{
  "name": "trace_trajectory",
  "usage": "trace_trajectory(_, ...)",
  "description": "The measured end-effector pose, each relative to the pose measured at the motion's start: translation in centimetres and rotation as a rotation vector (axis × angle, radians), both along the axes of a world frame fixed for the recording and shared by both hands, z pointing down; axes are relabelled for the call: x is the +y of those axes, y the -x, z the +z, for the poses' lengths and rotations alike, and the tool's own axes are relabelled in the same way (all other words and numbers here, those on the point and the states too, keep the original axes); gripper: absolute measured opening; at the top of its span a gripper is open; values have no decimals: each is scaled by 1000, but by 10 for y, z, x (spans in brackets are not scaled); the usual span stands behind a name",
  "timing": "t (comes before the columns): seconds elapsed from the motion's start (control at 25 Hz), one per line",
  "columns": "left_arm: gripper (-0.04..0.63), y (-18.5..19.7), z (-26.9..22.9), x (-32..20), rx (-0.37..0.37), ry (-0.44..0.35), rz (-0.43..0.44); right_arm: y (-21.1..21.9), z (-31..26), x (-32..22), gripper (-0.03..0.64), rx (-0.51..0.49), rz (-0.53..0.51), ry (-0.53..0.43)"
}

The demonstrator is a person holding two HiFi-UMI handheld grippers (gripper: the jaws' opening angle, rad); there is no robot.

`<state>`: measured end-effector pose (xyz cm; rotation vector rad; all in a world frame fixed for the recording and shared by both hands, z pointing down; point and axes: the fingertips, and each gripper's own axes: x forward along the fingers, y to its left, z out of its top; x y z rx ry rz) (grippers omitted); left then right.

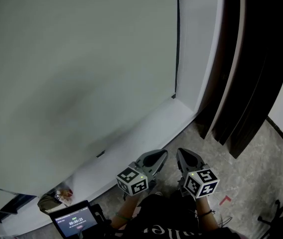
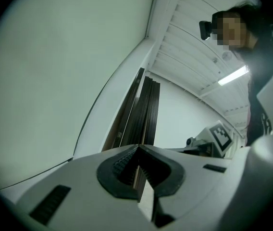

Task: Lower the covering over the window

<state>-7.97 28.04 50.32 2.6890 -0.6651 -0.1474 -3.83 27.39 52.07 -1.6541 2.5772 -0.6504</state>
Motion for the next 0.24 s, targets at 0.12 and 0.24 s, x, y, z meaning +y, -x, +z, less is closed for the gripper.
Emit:
trace_trajectory(0.12, 3, 8, 2, 1, -5, 4, -1, 8, 0, 0, 9, 4, -6, 1)
trace_trajectory(0.24, 3, 13, 6, 0, -13, 8, -7, 14, 2, -1, 9, 7, -14, 4)
